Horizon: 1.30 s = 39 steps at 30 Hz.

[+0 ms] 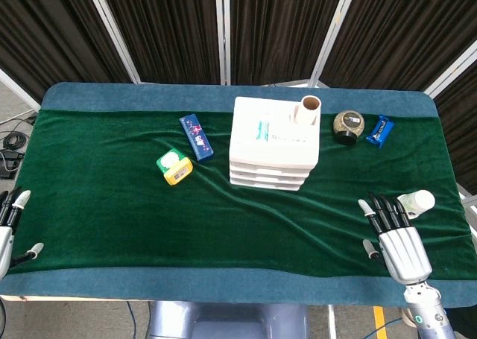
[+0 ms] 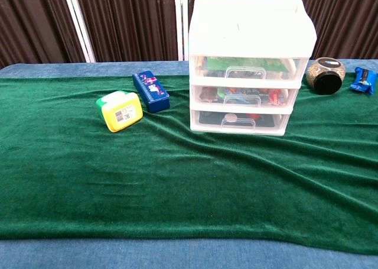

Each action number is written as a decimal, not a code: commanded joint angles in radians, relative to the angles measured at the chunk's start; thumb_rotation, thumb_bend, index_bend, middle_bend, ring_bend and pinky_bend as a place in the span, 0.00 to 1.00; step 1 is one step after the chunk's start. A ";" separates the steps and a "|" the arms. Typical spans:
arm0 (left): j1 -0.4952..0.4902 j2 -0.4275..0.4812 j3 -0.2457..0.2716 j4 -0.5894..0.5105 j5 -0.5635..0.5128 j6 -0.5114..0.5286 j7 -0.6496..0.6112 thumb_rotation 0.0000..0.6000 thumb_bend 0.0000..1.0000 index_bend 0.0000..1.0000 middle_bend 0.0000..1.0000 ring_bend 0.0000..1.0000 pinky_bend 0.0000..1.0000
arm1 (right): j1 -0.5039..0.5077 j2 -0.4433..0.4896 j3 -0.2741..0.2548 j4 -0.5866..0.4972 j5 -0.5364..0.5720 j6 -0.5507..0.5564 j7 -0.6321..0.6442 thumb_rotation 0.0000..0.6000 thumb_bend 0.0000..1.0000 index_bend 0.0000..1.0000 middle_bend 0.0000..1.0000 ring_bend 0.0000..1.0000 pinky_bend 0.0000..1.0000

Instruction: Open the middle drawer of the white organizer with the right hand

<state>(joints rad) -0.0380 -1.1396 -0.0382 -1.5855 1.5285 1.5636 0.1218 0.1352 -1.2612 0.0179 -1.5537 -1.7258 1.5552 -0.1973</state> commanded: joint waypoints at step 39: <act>0.011 0.005 -0.013 0.009 0.036 0.060 -0.038 1.00 0.08 0.00 0.00 0.00 0.00 | 0.211 -0.088 0.046 -0.196 0.226 -0.416 0.335 1.00 0.40 0.19 0.94 0.97 0.85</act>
<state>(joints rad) -0.0273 -1.1336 -0.0492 -1.5787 1.5628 1.6220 0.0864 0.2987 -1.3165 0.0415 -1.7294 -1.5658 1.2114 0.0971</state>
